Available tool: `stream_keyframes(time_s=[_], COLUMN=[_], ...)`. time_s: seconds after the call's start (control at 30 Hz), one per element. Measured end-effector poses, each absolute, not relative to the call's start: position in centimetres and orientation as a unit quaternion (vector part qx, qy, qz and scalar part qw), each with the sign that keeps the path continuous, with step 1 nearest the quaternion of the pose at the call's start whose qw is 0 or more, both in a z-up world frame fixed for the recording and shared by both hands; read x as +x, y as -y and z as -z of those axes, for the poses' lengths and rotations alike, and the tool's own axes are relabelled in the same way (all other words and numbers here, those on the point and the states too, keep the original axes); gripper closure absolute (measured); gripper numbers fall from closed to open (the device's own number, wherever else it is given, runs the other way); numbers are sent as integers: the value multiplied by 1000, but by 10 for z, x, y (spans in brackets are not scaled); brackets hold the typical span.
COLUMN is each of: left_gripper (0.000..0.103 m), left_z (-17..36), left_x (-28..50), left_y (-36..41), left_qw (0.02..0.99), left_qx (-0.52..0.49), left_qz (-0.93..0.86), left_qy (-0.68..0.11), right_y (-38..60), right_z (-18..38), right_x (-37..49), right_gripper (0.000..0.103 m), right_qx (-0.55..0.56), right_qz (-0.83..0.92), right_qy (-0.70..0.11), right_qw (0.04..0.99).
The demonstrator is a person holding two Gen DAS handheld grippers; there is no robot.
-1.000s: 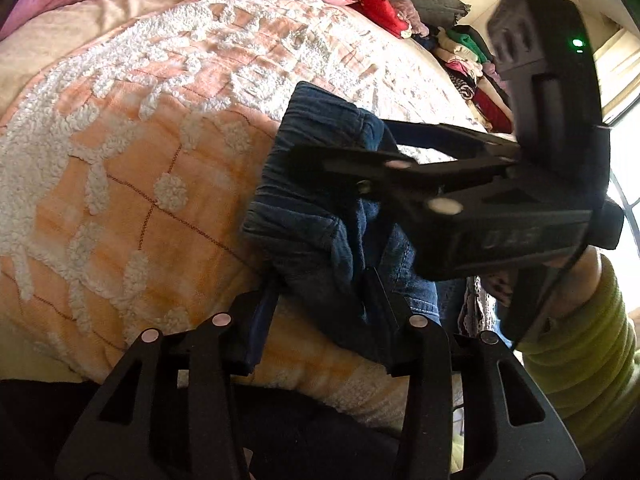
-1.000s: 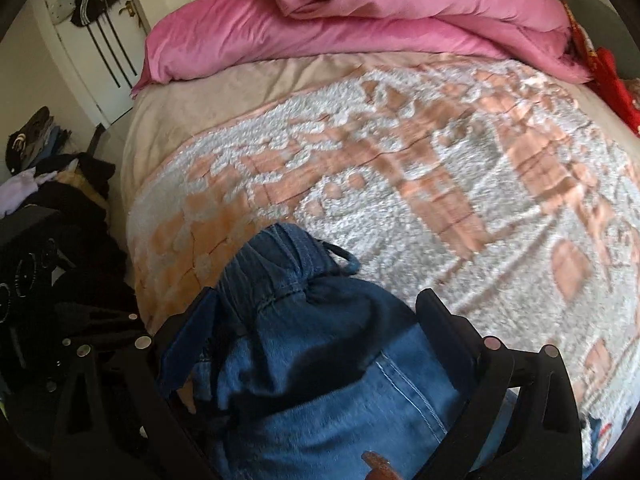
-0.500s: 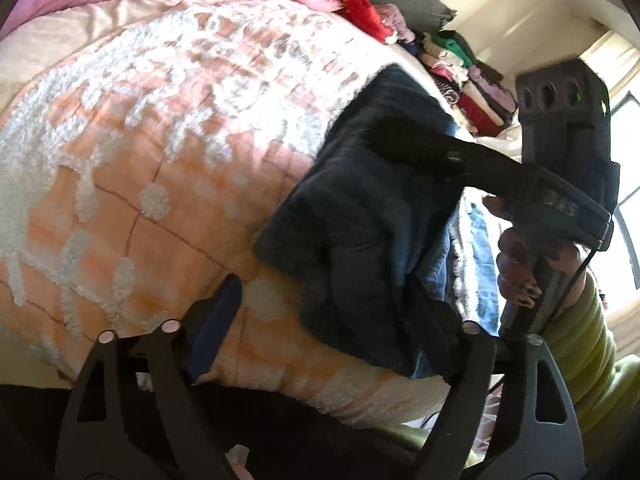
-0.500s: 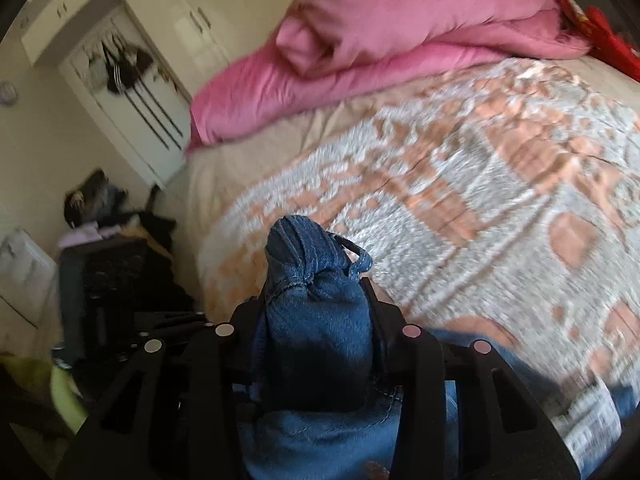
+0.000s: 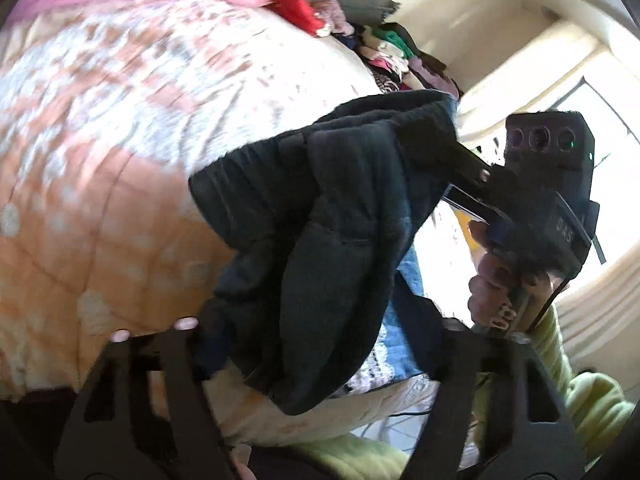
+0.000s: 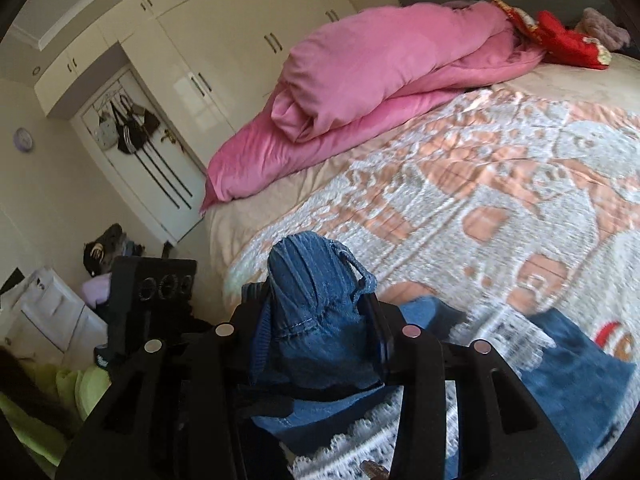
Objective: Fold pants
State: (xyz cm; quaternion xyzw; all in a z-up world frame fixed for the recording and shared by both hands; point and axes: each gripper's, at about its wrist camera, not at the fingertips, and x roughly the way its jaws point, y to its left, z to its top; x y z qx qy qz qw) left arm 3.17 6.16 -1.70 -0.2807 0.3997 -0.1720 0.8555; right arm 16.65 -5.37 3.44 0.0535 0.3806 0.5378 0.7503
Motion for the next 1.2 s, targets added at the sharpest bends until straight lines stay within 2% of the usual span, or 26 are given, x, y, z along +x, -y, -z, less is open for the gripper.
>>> stream_keyframes(time_s=[0.1,0.17,0.23,0.3,0.4,0.63,0.73,0.77,0.83,0.87,0.93,0.97,1.07,1.13,1.17,1.2], left_gripper=[55,55,54,54,54,52,51,49,45,45,44,42,40,40,40,40], left_z=[8,4,4,10,21,28,29,30,31,29,27,26,26,26,25,25], left_x=[33,34,34,33,34,33,33,33,34,29,23,21,21,22,21,22], left_y=[-38,-18,-2,13,34,44,42,43,46,50,54,54,55,54,54,54], left_qw=[860,865,868,868,862,863,864,864,865,865,867,867,866,866,866,866], left_qx=[-258,-234,-206,-176,-150,-121,-116,-113,-104,-101,-92,-91,-90,-91,-91,-92], left_qz=[191,209,225,228,239,234,232,232,232,232,232,234,238,239,240,241], left_qy=[-395,-391,-392,-404,-421,-430,-431,-431,-433,-433,-431,-430,-430,-430,-429,-428], right_y=[77,95,117,136,169,193,181,176,163,159,162,164,175,179,185,189], right_z=[-39,-41,-40,-33,-15,21,29,31,29,24,15,9,2,6,12,15], right_x=[165,163,160,157,152,134,132,132,129,127,124,123,125,132,134,135], right_gripper=[62,54,33,23,22,10,11,17,53,58,74,77,78,74,71,60], right_qx=[66,75,81,88,118,136,124,120,93,89,108,117,115,96,105,113], right_qz=[-529,-519,-495,-466,-428,-371,-361,-364,-366,-380,-401,-412,-393,-354,-345,-342], right_qy=[-369,-362,-355,-357,-379,-423,-439,-444,-443,-433,-415,-404,-388,-406,-418,-424], right_qw=[762,771,789,805,812,816,813,810,813,813,809,808,825,837,834,831])
